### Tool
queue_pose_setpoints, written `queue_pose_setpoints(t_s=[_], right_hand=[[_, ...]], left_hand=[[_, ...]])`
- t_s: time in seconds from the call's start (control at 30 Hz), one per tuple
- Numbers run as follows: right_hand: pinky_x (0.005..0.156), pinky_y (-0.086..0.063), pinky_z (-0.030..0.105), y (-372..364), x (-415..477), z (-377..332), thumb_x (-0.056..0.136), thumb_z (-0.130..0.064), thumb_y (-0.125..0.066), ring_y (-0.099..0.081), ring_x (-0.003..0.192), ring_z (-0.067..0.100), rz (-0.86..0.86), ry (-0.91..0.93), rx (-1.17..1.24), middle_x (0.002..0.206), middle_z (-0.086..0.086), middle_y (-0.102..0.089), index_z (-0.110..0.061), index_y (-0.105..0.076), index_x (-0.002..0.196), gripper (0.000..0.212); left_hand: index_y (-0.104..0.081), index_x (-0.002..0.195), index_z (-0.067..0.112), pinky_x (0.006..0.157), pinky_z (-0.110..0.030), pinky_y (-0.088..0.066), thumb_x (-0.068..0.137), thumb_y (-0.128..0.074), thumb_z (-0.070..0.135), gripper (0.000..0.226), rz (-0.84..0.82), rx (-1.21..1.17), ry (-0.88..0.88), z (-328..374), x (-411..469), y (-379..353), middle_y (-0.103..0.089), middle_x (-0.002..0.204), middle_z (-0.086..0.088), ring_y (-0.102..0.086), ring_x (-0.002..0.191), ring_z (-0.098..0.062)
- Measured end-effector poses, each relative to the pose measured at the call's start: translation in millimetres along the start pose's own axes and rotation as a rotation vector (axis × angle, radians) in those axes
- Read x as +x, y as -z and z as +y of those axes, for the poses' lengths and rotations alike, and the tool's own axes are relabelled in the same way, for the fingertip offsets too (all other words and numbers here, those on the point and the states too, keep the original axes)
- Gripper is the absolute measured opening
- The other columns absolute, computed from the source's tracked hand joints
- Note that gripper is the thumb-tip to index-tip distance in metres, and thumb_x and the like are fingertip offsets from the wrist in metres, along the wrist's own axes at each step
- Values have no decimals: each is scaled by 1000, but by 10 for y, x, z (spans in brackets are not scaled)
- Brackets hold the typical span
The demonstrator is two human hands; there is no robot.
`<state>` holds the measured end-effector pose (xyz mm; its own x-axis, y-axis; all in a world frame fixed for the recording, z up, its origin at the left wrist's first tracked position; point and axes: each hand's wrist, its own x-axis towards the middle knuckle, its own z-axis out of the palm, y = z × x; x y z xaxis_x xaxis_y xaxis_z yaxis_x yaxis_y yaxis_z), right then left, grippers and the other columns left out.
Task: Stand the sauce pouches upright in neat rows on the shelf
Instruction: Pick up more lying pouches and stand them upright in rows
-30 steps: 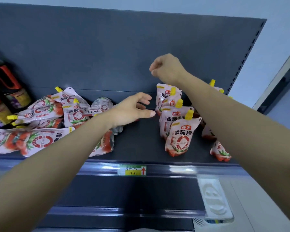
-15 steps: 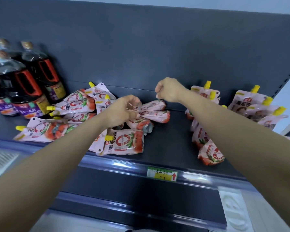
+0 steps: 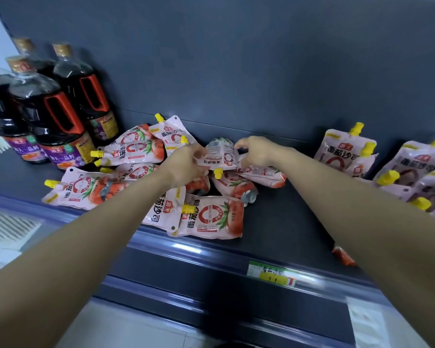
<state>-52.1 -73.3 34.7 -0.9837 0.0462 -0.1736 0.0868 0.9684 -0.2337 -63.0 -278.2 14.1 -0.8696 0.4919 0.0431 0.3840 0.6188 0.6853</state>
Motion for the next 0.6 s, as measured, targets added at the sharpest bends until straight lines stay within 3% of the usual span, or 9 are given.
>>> queue_pose_setpoints(t_s=[0.13,0.23,0.33,0.43,0.5,0.6], right_hand=[[111,-32,40,-139,172,-80,71,-28,-78,-31,137,27,-151,77,-143,155,1,-23,-34,-23,148,94],[113,-31,39,-223,277,-129,71,-33,-77,-29,139,24,-157,198,-186,155,-1,-26,-33,-30,145,88],[96,-46,34,-197,337,-127,79,-36,-69,-53,116,25,-89,328,-140,126,1,-59,-29,-57,126,50],[75,-46,30,-132,341,-113,86,-29,-64,-59,84,18,-51,317,-56,88,-4,-63,-33,-71,95,12],[57,-37,27,-63,330,-117,87,-23,-62,-47,60,14,21,282,56,62,-7,-50,-30,-63,61,26],[52,-19,33,65,328,-93,88,-14,-57,-30,58,18,181,196,161,53,-4,-30,-16,-43,56,36]], left_hand=[[-52,123,11,82,-26,-43,80,-68,10,45,12,70,11,-94,97,0,-56,120,-7,-53,99,-19],[-53,122,11,83,-23,-39,80,-67,8,44,39,68,4,-151,158,-9,-56,119,-5,-51,102,-15],[-56,118,12,82,-23,-40,81,-65,7,38,76,42,6,-187,216,-26,-56,113,-2,-53,102,-16],[-57,117,13,80,-22,-40,83,-65,10,35,128,20,-9,-202,275,-29,-57,113,-2,-54,96,-15],[-58,114,13,78,-22,-41,84,-64,11,31,165,9,-41,-194,322,-11,-58,112,-4,-55,95,-16],[-57,111,12,72,-18,-42,85,-61,9,26,193,-55,-88,-160,381,63,-58,111,-5,-55,92,-16]])
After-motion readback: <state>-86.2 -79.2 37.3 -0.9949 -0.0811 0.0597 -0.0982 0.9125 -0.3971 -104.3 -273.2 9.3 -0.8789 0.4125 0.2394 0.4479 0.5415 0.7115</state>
